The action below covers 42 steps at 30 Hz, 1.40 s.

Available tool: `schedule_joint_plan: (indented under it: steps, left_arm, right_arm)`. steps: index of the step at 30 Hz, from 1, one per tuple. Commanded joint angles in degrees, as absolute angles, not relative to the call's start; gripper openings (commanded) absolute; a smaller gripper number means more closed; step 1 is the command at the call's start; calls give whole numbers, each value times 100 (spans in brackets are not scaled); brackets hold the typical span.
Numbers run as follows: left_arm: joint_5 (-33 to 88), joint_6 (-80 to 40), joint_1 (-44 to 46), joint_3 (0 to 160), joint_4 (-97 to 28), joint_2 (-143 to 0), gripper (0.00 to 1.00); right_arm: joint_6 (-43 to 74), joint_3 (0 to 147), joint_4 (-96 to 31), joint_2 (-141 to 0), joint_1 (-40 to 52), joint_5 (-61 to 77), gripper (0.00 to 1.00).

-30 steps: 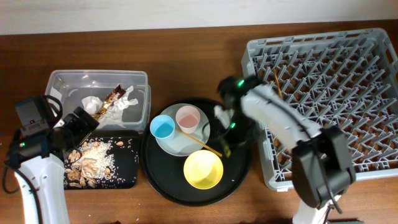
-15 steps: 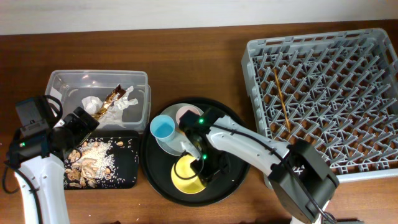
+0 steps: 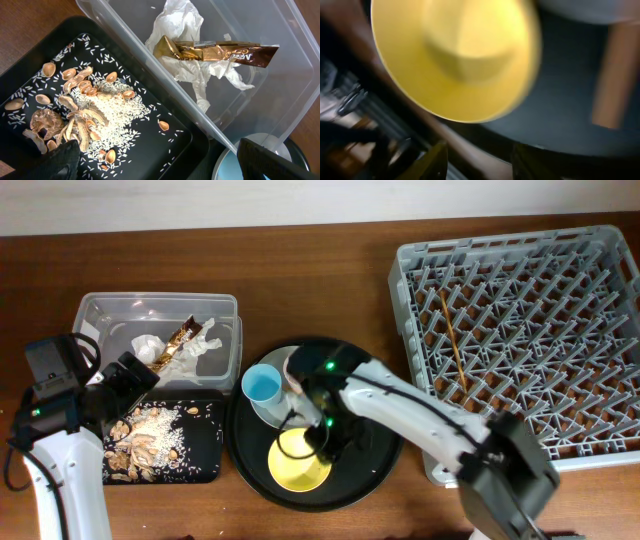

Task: Sort waste into correct bins and load items into the dishwasher rack
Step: 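Close the right gripper on the wooden chopstick beside the plate, then carry the chopstick right with the right gripper and drop it into the gray rack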

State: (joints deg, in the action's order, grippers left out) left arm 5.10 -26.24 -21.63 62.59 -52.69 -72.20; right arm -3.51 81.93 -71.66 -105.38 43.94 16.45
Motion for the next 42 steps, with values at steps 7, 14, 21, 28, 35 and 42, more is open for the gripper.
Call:
schedule_joint_plan:
  steps: [7, 14, 21, 28, 35, 42]
  left_arm:
    - [506, -2676, -2191, 6353, -5258, -7122, 99]
    - [506, -2676, -2191, 6353, -5258, -7122, 99]
    - [506, -2676, -2191, 6353, -5258, -7122, 99]
    - [506, -2676, -2191, 6353, -5258, -7122, 99]
    - [506, -2676, -2191, 6353, -5258, -7122, 99]
    - [506, -2674, -2191, 6353, -5260, -7122, 99]
  right_arm:
    - [-668, 7734, -6560, -10136, 4224, 235, 44]
    - [-683, 6921, -5518, -10141, 4123, 233, 43]
    - [-683, 6626, -4945, -10141, 3966, 276, 43]
    - [-659, 6139, -4327, -10143, 3968, 276, 43]
    - [-659, 6128, -4421, -10143, 3968, 276, 21]
    - [-486, 6152, -4429, -10138, 3968, 320, 8]
